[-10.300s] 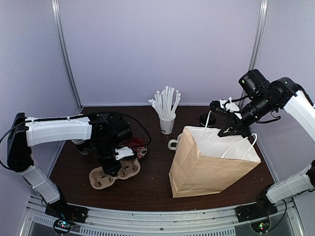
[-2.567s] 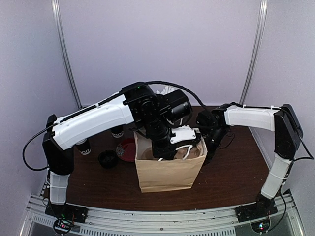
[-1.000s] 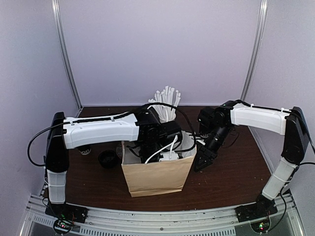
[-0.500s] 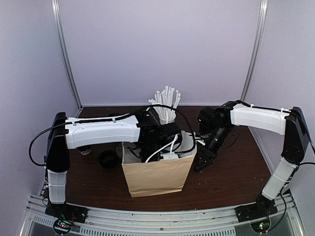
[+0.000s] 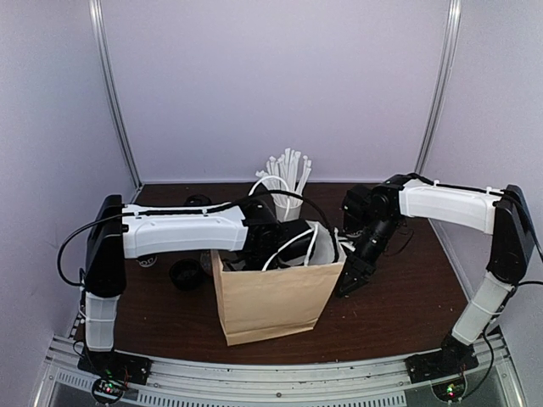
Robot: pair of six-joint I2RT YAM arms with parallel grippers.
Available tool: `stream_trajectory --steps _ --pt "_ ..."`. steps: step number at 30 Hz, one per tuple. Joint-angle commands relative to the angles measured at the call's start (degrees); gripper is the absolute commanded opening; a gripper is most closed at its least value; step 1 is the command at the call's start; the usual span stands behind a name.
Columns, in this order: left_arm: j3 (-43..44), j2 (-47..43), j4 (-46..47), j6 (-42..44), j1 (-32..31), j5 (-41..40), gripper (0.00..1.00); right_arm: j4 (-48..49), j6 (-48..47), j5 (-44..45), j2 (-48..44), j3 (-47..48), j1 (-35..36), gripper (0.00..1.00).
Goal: Pack the takeout coffee
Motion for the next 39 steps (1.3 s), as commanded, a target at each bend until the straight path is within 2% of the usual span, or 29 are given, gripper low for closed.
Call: stream_trajectory --steps 1,13,19,24,30,34,36,39 --pt "1.95 -4.17 -0.91 -0.47 0.30 0.23 0.44 -0.39 -0.84 0.94 -2.49 -0.45 -0.12 0.58" --pt "5.76 -11.60 0.44 -1.62 0.34 1.56 0.47 -0.75 -1.23 1.37 -2.73 -0.46 -0.21 0.59" --pt "10.55 -15.15 -0.32 -1.11 0.34 -1.39 0.47 -0.92 -1.80 1.96 -3.43 -0.41 -0.59 0.60" --pt "13.04 -20.32 2.70 -1.00 0.36 -2.30 0.48 -2.28 -3.09 2.66 -4.80 0.61 -2.43 0.60" --pt "8.67 -29.46 12.05 -2.04 0.30 -8.01 0.51 -4.64 -4.11 3.36 -7.45 3.07 -4.07 0.60" --pt "1.94 -35.91 19.10 -2.94 0.56 -14.33 0.61 -7.25 -6.11 4.93 -10.16 7.02 -4.08 0.61" --pt "-0.39 -37.02 20.68 -5.18 2.08 -15.50 0.67 -8.20 -7.25 5.66 -12.61 10.04 -4.09 0.61" --pt "-1.25 -36.18 20.30 -9.34 6.60 -13.40 0.69 -7.99 -7.56 6.46 -17.32 14.99 -3.96 0.62"
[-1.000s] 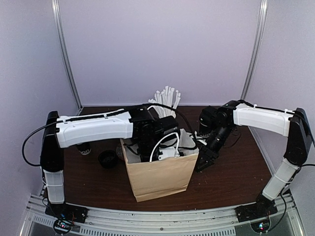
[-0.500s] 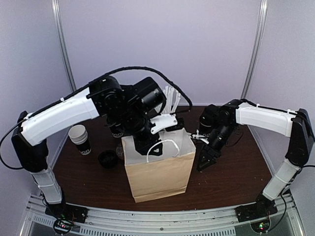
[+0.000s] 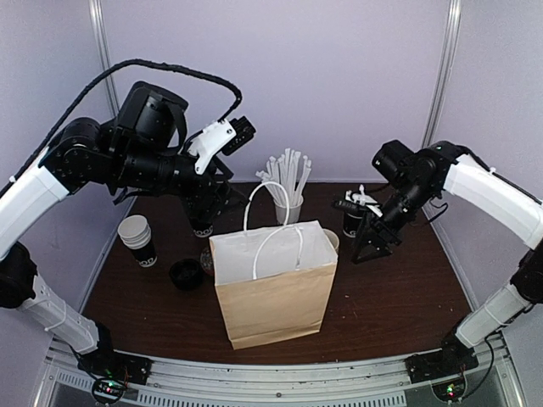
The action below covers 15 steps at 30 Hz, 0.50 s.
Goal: Pack the takeout coffee
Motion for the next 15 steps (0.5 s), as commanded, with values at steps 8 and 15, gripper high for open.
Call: stream_trajectory --steps 8,15 --pt "-0.69 7.71 6.91 -10.32 10.59 11.76 0.71 -1.74 -2.12 -7.88 -10.12 15.41 5.89 0.73" --pt "1.49 12.95 8.57 -13.01 14.97 19.02 0.56 0.03 2.20 -4.29 -1.82 21.50 17.11 0.74"
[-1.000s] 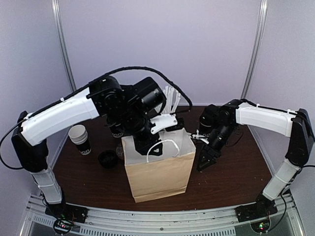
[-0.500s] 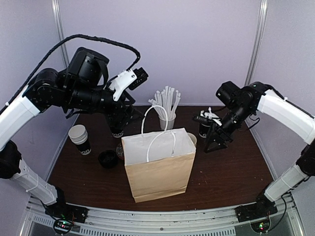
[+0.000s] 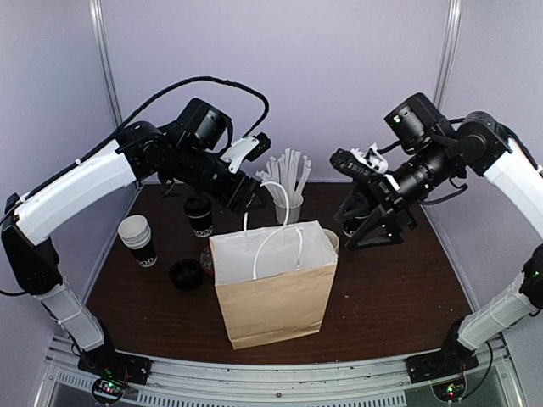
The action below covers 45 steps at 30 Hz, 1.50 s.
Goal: Pack the takeout coffee
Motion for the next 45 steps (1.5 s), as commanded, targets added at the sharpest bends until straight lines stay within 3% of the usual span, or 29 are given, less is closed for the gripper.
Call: stream_trajectory --steps 1,5,9,11,13,15,19,21,27,34,39,45 --pt "2.72 1.89 4.12 -2.59 2.68 7.07 0.50 1.02 3.04 2.26 6.37 3.69 6.06 0.74" --pt "4.88 3.73 4.07 -1.70 3.03 11.01 0.29 3.54 5.02 3.73 10.37 6.39 10.02 0.69" --pt "7.25 4.20 3.79 -0.93 3.03 13.23 0.01 5.47 4.90 3.87 11.57 8.88 12.97 0.48" --pt "7.90 3.68 4.43 -1.07 3.08 15.73 0.00 5.63 4.16 3.72 11.55 9.62 14.20 0.35" --pt "7.71 2.52 5.83 -1.84 2.91 18.53 0.00 4.59 2.83 3.07 11.26 9.84 15.30 0.31" --pt "7.02 1.21 7.16 -2.56 2.42 19.67 0.00 1.96 0.34 2.56 10.91 10.09 16.19 0.39" --pt "5.51 -0.61 8.08 -2.47 1.13 21.54 0.00 -2.31 -4.97 7.48 7.85 9.95 16.08 0.70" --pt "3.95 -1.16 8.11 -2.23 0.43 21.64 0.00 -4.14 -7.80 9.60 5.85 10.33 14.63 0.76" --pt "-2.18 -6.15 8.19 -0.77 -5.41 20.22 0.00 -7.32 -10.99 2.15 -0.44 11.16 -1.26 0.80" --pt "-10.59 -10.74 7.61 -0.68 -13.12 17.26 0.00 -1.24 -8.86 3.51 -4.55 1.02 -14.36 0.81" --pt "-15.51 -13.98 8.55 -1.79 -17.96 15.76 0.00 2.17 -6.42 0.21 -5.27 -5.09 -18.40 0.80" --pt "-19.46 -15.85 10.13 -2.93 -19.34 15.83 0.00 3.47 -4.81 -1.45 -4.59 -6.56 -18.68 0.80"
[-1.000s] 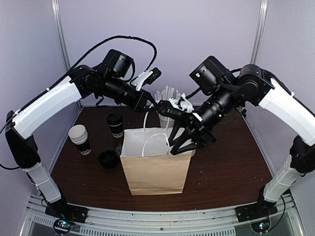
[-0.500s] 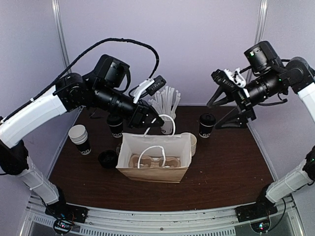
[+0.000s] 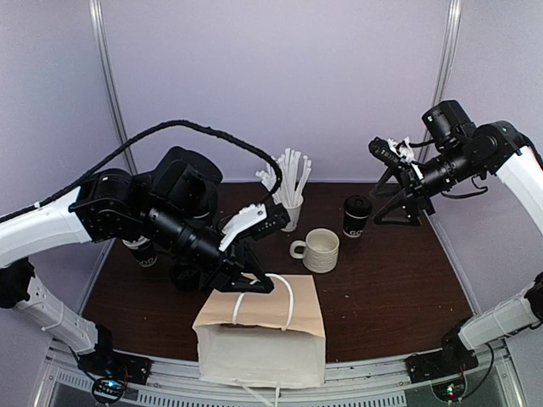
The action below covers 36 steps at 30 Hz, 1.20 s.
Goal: Pack the takeout coffee
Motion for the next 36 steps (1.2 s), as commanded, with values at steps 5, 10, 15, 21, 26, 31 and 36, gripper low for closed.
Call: stream_trajectory --steps 5,10,15,21,26,31,36 --pt "2.31 -2.30 3.00 1.11 -0.12 -7.12 0.00 4.40 3.95 -0.72 0.52 0.65 -0.33 0.78" --pt "8.98 -0.30 -0.65 4.41 0.41 -13.55 0.00 6.87 6.73 6.46 2.95 0.50 -0.61 0.75" --pt "15.99 5.30 -5.60 3.49 6.08 -10.37 0.00 6.98 8.56 8.52 5.92 1.09 -3.06 0.72" --pt "17.08 10.40 -4.80 -0.49 19.38 -3.07 0.00 9.15 10.60 9.10 7.06 0.31 -4.87 0.72" --pt "18.42 13.72 -4.01 1.05 24.71 -2.72 0.25 8.05 9.11 -0.24 4.65 0.16 -4.35 0.72" --pt "19.13 14.53 -2.86 2.38 24.75 -4.22 0.31 6.64 7.44 -3.48 1.99 1.80 2.52 0.72" --pt "20.12 15.18 -2.65 3.16 24.81 -6.71 0.35 7.07 8.71 3.25 6.63 6.29 11.89 0.73"
